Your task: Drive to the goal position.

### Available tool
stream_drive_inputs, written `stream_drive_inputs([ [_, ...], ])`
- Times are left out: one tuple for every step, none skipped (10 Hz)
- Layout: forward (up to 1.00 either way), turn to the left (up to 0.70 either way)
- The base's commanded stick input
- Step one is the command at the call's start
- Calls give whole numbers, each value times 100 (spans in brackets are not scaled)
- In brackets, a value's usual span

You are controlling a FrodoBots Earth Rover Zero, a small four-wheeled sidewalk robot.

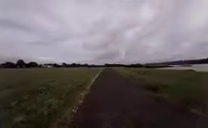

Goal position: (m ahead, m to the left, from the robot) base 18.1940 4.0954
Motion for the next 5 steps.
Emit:
stream_drive_inputs([
  [45,-27],
  [45,-27],
  [45,-27],
  [45,-20],
  [45,-8],
])
